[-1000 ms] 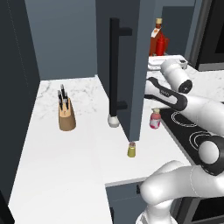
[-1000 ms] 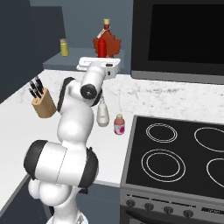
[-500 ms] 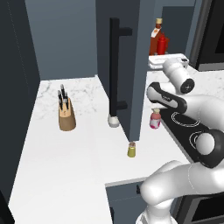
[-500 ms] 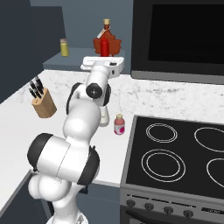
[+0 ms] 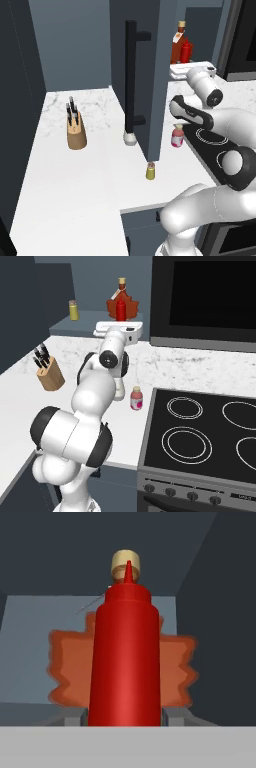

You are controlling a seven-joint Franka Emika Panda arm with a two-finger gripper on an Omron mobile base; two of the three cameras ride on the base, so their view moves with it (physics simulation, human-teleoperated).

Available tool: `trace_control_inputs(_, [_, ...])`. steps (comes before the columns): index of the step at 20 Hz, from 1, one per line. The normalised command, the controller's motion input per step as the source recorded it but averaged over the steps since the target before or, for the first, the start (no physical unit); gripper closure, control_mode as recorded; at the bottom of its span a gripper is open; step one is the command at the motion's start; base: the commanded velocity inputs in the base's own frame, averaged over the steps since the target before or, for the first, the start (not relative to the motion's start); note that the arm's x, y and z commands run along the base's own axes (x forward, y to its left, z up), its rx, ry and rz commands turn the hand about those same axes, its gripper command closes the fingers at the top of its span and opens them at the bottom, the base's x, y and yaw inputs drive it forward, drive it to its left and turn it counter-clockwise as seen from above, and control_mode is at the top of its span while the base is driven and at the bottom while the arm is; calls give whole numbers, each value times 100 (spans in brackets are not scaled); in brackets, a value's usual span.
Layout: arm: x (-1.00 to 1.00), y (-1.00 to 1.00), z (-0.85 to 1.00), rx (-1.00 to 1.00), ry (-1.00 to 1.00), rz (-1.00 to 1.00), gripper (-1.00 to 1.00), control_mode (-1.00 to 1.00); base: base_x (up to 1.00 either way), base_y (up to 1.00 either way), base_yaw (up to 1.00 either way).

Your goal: Put the shaker and condiment bottle from the counter next to their counterparts in the cabinet.

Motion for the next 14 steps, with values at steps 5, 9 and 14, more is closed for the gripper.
trace_control_inputs(5, [0,0,-3,0,5,-1,-100,-100,0,0,0])
trace_control_inputs(9, [0,0,0,2,6,-1,-100,-100,0,0,0])
trace_control_inputs(14, [-29,-6,0,5,2,-6,-100,-100,0,0,0])
